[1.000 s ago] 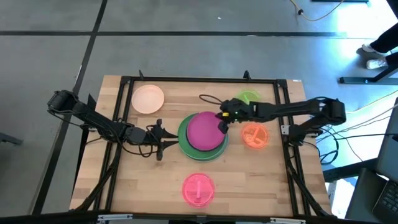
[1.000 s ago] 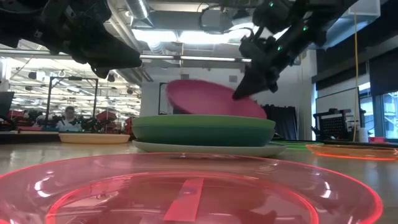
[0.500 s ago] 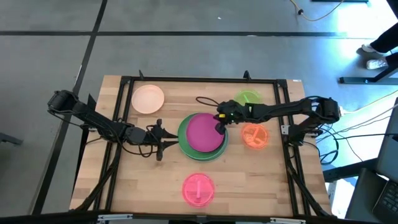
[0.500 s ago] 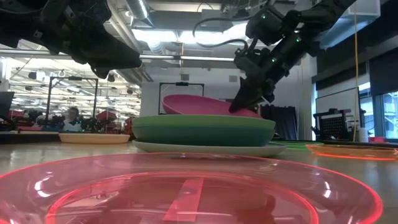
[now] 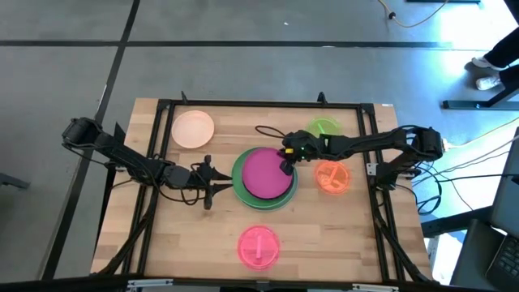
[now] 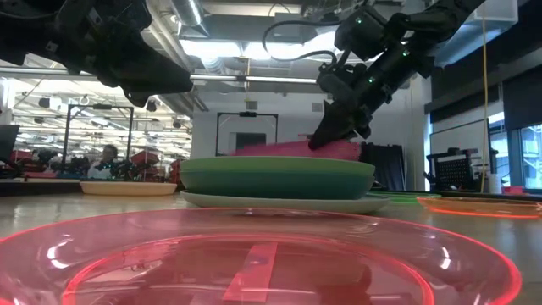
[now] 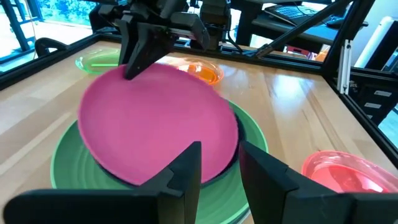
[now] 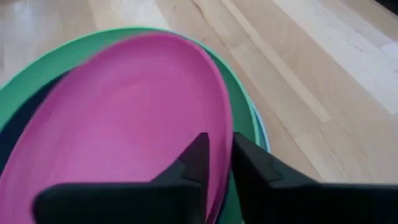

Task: Stack plastic plates
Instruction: Stack the pink plate on top of the black plate, then stack the light orange plate on top of the pink plate

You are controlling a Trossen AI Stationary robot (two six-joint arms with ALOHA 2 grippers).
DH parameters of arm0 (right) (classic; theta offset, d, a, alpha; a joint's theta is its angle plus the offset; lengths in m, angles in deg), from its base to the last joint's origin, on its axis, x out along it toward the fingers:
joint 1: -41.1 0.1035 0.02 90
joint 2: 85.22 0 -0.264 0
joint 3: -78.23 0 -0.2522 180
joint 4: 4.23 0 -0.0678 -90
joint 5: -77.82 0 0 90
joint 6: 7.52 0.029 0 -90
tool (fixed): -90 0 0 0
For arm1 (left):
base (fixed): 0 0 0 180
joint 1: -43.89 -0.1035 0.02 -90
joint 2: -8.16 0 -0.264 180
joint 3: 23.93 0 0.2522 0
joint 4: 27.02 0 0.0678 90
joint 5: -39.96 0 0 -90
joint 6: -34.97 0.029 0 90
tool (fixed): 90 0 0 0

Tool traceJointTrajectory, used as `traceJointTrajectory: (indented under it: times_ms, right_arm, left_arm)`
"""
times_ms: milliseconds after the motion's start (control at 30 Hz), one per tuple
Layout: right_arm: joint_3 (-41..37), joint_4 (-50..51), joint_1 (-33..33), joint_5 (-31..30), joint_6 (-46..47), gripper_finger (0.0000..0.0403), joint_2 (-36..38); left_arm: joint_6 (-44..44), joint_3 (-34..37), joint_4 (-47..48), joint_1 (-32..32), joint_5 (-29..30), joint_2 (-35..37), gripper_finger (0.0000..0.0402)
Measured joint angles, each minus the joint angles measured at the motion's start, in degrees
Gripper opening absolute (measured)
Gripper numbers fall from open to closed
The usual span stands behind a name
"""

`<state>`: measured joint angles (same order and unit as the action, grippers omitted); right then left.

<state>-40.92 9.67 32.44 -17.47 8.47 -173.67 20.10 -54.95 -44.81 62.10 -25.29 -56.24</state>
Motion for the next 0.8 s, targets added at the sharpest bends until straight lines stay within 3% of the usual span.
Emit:
traceJointTrajectory:
  times_ms: [233, 533, 800]
  right_arm:
    - [0.0, -0.1, 0.0, 1.2, -4.5, 0.0115, 0.5]
    - [0.0, 4.2, 0.6, 3.5, -8.6, 0.0124, 8.2]
    - [0.0, 9.1, 10.7, -2.8, -12.0, 0.0124, 14.8]
  left_arm:
    - [0.0, 0.0, 0.0, 0.0, 0.0, 0.0, 0.0102]
    - [0.2, 0.0, 0.7, 0.5, -2.3, 0.0, 0.0102]
    - [1.0, 0.0, 0.7, 0.7, -4.8, 0.0, 0.0102]
